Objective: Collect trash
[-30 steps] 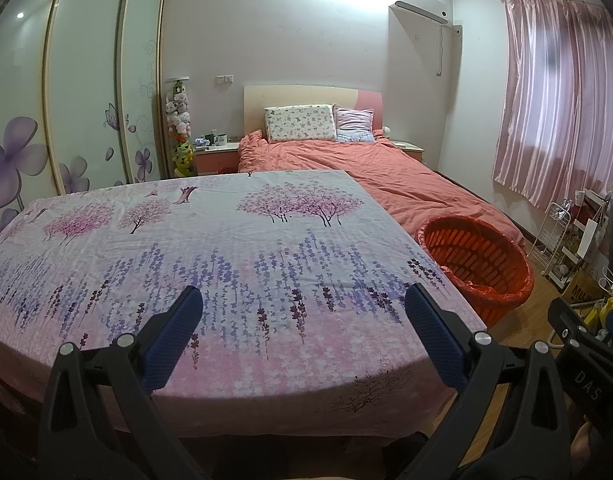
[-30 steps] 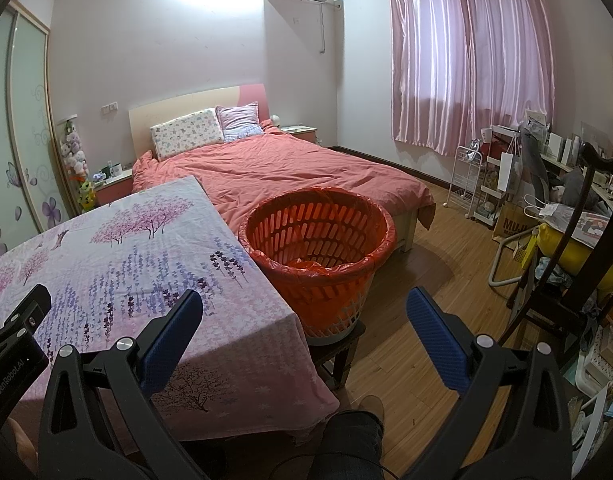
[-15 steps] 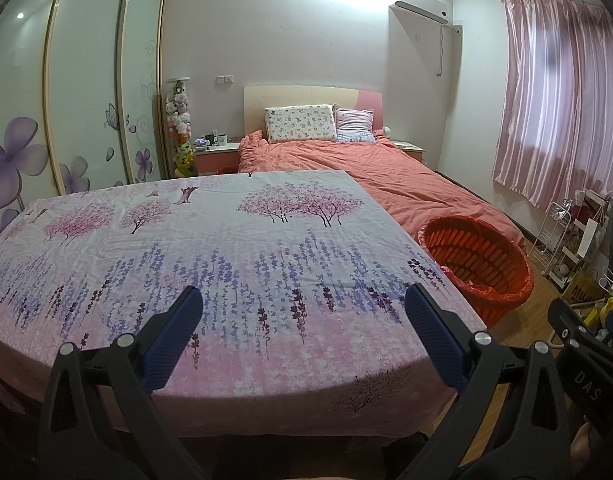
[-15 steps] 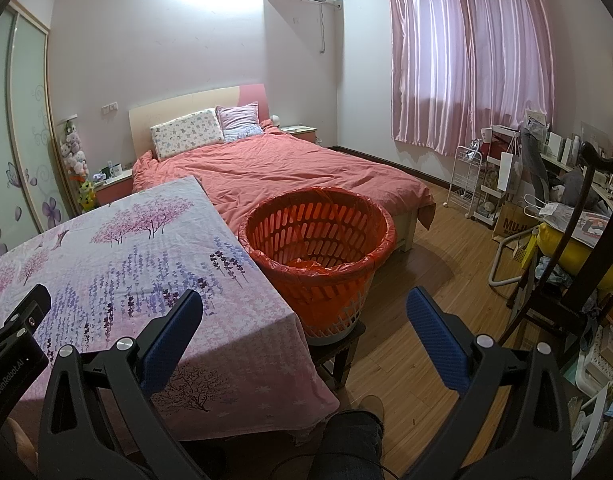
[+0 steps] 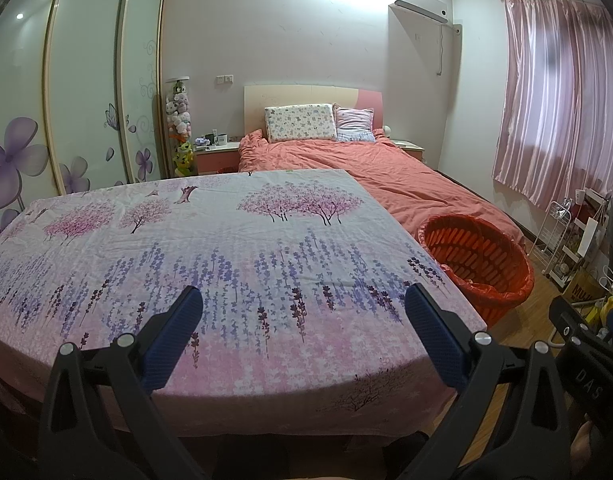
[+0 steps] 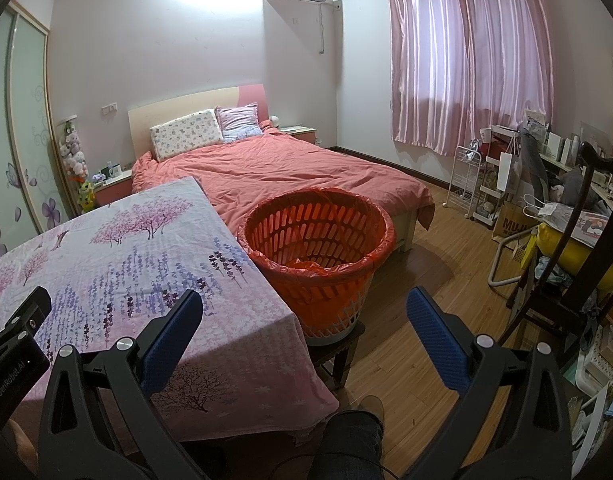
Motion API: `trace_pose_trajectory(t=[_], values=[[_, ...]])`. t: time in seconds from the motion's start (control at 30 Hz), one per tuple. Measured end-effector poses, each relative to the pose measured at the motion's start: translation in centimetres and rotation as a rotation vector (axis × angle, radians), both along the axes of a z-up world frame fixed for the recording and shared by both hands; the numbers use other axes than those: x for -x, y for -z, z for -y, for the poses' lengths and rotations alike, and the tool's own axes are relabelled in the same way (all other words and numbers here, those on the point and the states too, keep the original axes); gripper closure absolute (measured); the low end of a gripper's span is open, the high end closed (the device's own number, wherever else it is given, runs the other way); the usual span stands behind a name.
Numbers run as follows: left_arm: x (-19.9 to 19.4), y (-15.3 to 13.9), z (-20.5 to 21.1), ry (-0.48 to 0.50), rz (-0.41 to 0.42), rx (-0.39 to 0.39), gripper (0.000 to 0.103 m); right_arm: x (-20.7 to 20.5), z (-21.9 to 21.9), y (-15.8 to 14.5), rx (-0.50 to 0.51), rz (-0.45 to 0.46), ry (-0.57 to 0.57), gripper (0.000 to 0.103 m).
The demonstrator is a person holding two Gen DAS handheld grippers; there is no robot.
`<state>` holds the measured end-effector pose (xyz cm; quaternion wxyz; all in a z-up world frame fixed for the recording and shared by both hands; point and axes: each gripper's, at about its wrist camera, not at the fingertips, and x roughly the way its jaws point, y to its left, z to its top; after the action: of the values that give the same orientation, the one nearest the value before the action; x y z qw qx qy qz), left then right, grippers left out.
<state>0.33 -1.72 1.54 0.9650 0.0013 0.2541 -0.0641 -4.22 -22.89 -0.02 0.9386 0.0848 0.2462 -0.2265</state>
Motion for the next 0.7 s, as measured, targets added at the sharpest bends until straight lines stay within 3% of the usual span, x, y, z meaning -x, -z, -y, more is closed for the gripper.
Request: trace_pose_trajectory(t=[0.7], values=[[0.3,0.23,-0.24,-0.017,0.0,-0.008,0.004,0.09,0.03,-0.04,0.0,0.001,0.0,0.002]])
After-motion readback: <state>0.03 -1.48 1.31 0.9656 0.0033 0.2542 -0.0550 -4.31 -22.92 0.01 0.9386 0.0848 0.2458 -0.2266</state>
